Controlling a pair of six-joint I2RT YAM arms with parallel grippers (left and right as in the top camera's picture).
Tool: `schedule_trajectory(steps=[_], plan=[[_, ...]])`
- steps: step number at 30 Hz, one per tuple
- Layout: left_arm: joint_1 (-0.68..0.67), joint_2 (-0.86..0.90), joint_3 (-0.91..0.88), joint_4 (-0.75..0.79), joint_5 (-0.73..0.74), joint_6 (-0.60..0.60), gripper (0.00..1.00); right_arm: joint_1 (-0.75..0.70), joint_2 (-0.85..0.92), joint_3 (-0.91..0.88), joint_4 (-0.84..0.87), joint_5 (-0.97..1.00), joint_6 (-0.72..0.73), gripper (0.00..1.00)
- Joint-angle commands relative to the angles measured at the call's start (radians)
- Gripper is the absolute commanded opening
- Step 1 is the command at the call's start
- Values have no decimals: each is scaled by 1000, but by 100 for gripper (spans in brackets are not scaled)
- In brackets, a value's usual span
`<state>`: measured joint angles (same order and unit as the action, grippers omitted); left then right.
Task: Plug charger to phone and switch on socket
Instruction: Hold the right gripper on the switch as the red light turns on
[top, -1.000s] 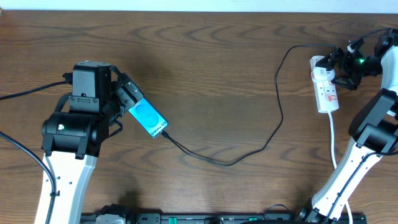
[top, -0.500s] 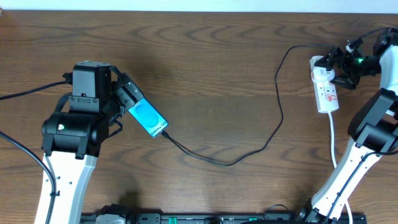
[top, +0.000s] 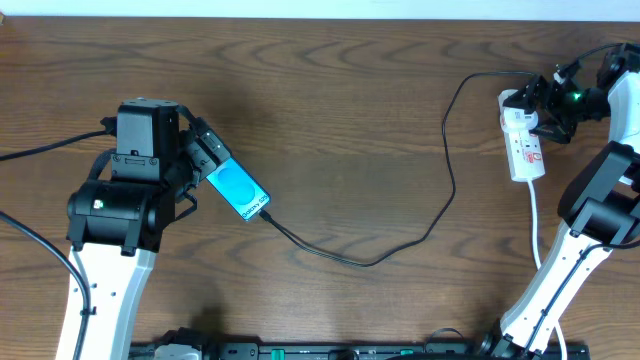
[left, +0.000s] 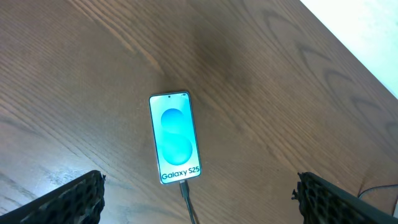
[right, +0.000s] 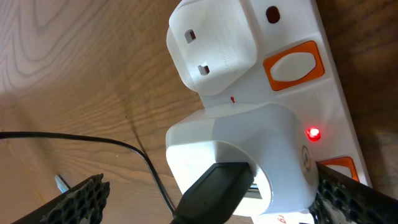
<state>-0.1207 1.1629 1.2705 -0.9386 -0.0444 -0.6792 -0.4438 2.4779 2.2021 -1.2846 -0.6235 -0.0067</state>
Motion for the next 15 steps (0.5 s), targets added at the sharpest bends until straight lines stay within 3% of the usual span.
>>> schedule_trajectory(steps=[1, 15], plan=[[0, -7, 26, -4, -20, 13, 98, 31, 21, -20, -8, -33, 21, 99], [0, -7, 26, -3, -20, 13, 98, -1, 21, -20, -11, -33, 21, 99]])
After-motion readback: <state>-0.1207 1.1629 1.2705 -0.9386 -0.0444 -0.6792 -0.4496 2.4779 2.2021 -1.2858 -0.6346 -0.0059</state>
